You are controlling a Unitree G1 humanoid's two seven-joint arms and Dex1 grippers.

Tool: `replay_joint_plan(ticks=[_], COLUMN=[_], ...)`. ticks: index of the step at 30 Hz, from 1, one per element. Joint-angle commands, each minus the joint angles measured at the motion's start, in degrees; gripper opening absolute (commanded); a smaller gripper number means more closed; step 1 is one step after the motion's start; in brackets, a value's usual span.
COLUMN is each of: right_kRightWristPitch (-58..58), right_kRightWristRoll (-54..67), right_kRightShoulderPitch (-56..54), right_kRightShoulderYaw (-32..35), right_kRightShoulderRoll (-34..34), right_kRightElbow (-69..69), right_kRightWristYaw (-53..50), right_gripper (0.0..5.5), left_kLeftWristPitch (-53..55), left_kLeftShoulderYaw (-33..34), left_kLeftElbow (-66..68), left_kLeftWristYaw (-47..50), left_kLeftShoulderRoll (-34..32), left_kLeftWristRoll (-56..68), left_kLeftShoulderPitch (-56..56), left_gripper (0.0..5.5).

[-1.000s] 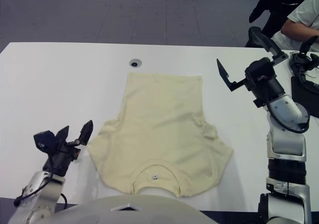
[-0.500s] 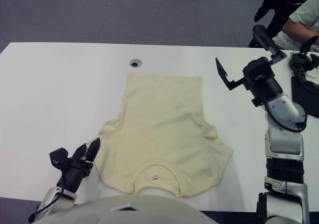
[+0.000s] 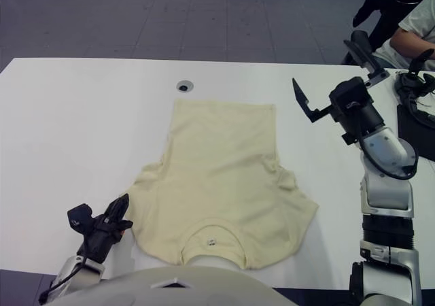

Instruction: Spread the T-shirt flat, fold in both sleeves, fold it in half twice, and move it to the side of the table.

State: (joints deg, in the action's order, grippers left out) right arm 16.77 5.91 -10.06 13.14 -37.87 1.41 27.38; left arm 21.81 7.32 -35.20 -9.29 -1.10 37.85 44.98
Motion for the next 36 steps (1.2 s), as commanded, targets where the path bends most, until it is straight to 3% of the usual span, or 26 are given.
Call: replay_joint_plan(ticks=[1,8,17,28,36], right_kRightWristPitch=[0.36,0.29,-0.04,0.37,2.46], right_kRightWristRoll=[-0.55,-0.70,-0.91,-1.42,-2.83], right_kRightShoulderPitch=[0.29,0.22,-0.66,0.22,1.64], right_kRightShoulderYaw=[-0.43,-0.95,-1.25,-2.13,-3.78], right_kRightShoulderRoll=[0.18,0.56,1.21,2.40,2.50], right_kRightElbow=[1.24,0.94,0.49,-0.10,-0.93], right_kRightWristYaw=[0.32,0.17,-0.17,-0.08,0.62], right_gripper=[5.40,5.40,5.40,5.40,5.40], left_kLeftWristPitch=[-0.19,-8.36,-23.56,-25.47,-22.19], left_kLeftShoulderYaw=[-0.92,-4.41,-16.04,-27.24,-30.46], left_kLeftElbow=[0.46,-3.15,-1.17,4.20,6.94], left_kLeftWristYaw=[-0.27,-2.19,-8.13,-13.94,-15.54], left_kLeftShoulderRoll=[-0.62,-2.63,-12.10,-22.63,-24.33], left_kLeftWristRoll=[-1.41,-11.84,-34.92,-52.57,-57.02], left_kLeftShoulderPitch=[0.73,1.03,2.22,-4.47,-8.64], left_gripper=[0.14,0.01,0.01,0.01,0.01])
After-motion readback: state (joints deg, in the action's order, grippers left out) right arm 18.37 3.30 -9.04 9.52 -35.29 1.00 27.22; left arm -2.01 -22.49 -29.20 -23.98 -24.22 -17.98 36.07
